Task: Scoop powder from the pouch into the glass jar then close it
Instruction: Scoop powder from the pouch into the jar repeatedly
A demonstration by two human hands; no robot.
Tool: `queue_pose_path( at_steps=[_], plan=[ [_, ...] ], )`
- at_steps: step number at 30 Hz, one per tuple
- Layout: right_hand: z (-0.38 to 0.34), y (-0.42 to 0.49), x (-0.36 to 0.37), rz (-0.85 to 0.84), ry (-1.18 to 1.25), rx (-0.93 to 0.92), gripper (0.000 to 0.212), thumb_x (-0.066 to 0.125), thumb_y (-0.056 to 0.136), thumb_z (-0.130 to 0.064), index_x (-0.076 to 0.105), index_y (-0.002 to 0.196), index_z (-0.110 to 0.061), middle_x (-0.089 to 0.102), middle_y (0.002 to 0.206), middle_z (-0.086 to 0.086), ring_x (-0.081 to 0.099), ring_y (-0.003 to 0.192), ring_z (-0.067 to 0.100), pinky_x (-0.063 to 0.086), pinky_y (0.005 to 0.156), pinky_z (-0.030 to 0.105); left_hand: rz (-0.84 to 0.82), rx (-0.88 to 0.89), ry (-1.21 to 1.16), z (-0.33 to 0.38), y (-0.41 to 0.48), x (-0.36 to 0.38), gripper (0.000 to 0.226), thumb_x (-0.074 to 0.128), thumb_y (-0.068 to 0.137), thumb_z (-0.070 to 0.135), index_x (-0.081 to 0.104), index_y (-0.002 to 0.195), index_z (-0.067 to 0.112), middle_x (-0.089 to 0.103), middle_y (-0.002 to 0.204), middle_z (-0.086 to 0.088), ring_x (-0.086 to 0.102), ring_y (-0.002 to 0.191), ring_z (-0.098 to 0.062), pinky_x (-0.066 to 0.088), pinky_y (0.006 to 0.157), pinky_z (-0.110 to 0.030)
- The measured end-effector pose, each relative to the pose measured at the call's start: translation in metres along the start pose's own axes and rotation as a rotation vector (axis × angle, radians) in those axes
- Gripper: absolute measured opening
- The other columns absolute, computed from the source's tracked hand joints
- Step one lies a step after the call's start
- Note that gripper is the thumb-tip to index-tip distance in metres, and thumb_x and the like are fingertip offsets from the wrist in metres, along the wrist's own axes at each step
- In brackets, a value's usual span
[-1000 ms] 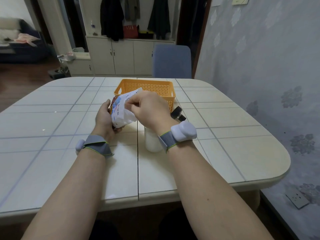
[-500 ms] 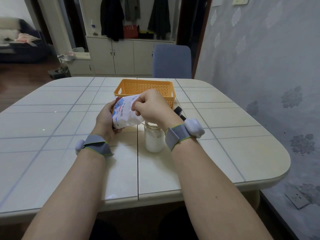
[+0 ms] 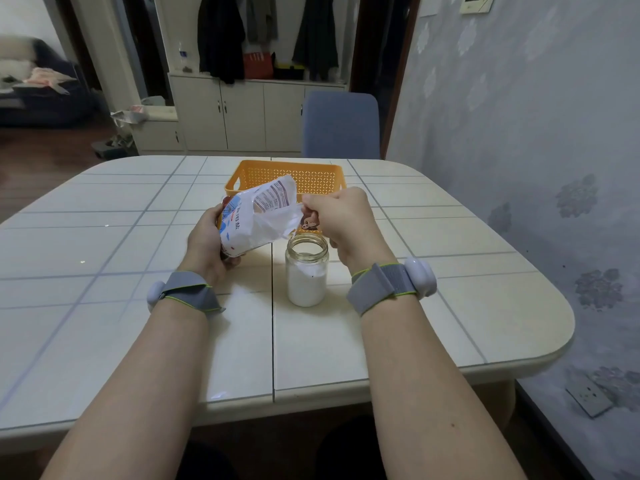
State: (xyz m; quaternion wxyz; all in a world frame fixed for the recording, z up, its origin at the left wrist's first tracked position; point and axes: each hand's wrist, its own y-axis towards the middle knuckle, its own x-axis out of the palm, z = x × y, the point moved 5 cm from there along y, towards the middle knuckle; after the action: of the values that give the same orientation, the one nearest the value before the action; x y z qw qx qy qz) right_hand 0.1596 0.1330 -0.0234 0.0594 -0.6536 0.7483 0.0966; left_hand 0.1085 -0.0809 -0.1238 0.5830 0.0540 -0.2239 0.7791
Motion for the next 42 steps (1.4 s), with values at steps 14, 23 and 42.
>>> queue_pose_path(
  at_steps=[14,23,42],
  plan=[
    [0.022,-0.007,-0.023,0.092,0.210,0.109,0.018,0.067,0.094,-0.016,0.073,0.085,-0.001,0.052,0.054,-0.005,0.040,0.033,0.000,0.027,0.038,0.014,-0.022,0.008,0.008,-0.001,0.002,-0.002,0.033,0.058,0.091,0.055,0.068,0.104,0.027,0.067,0.073,0.006,0.059,0.050,-0.016,0.038,0.041,-0.018],
    [0.023,-0.018,-0.048,0.121,0.241,0.121,0.021,0.066,0.096,-0.019,0.068,0.082,-0.004,0.047,0.059,0.001,0.031,0.039,0.009,0.021,0.042,0.022,-0.020,0.024,0.001,-0.001,0.003,-0.002,0.035,0.058,0.090,0.056,0.068,0.106,0.027,0.067,0.081,0.005,0.058,0.055,-0.017,0.036,0.042,-0.017],
    [0.049,-0.024,-0.064,0.048,0.226,0.115,0.021,0.070,0.093,-0.017,0.070,0.076,-0.004,0.050,0.055,-0.003,0.032,0.042,0.011,0.022,0.041,0.019,0.016,0.025,-0.010,0.000,0.003,-0.006,0.030,0.057,0.089,0.056,0.068,0.096,0.028,0.069,0.074,0.010,0.060,0.055,-0.015,0.038,0.041,-0.017]
  ],
)
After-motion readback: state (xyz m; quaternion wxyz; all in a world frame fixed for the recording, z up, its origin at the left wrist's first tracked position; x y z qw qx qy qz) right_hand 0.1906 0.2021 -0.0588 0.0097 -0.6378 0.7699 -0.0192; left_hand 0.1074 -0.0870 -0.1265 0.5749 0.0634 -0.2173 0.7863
